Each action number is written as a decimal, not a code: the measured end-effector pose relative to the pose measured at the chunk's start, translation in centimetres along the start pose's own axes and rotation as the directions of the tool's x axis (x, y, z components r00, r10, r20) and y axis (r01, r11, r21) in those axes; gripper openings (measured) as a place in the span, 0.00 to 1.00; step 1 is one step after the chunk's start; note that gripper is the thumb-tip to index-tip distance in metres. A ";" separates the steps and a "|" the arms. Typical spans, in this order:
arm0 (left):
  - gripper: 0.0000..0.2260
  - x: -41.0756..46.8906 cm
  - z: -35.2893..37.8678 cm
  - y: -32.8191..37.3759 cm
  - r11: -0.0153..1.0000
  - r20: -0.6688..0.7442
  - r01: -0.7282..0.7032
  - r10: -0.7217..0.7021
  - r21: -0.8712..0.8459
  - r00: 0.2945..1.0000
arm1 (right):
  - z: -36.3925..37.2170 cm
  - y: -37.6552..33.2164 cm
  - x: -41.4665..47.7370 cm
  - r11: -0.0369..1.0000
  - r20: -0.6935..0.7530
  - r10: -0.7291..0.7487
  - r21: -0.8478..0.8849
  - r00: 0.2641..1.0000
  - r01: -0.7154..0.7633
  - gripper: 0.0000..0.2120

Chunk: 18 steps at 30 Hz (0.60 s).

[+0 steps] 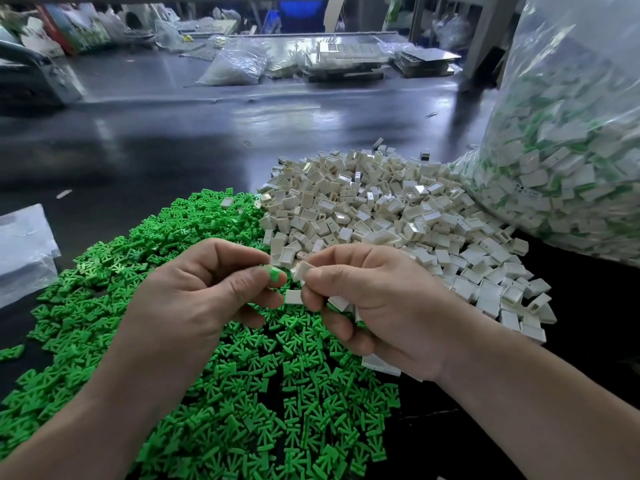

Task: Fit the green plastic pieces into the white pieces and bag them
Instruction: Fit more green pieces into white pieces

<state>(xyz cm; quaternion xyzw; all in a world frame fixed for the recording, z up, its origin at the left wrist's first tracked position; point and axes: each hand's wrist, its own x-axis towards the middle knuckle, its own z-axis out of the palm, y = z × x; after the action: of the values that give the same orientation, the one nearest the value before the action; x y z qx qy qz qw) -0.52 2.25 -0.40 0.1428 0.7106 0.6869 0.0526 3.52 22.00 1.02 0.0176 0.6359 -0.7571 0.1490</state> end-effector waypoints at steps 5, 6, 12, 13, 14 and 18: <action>0.15 0.0 -0.3 0.1 0.993 0.010 0.051 -0.050 -0.106 0.999 | 0.1 0.4 0.0 0.991 0.030 -0.090 -0.098 0.996 0.092 0.07; 0.18 0.0 -0.2 0.1 0.992 0.016 0.055 -0.053 -0.112 0.998 | 0.2 0.5 0.0 0.986 0.040 -0.111 -0.120 0.993 0.115 0.07; 0.15 -0.3 0.5 -0.1 0.989 0.071 0.051 -0.042 -0.136 0.997 | 0.2 0.6 -0.1 0.947 0.077 -0.184 -0.251 0.980 0.198 0.07; 0.14 -0.4 0.5 -0.1 0.989 0.078 0.050 -0.040 -0.138 0.996 | 0.2 0.7 -0.1 0.940 0.078 -0.195 -0.268 0.978 0.209 0.07; 0.13 -0.5 0.5 -0.1 0.989 0.080 0.048 -0.037 -0.139 0.996 | 0.2 0.7 -0.1 0.935 0.076 -0.204 -0.281 0.976 0.217 0.07; 0.16 -0.3 0.1 0.0 0.990 0.032 0.007 -0.002 -0.142 0.999 | 0.2 0.9 0.0 0.931 0.060 -0.214 -0.290 0.975 0.222 0.07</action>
<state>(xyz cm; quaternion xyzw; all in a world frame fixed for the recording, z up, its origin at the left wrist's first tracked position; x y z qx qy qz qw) -0.23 2.30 -0.42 0.1481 0.6594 0.7332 0.0756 3.80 21.70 0.23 -0.0859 0.7377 -0.6656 0.0735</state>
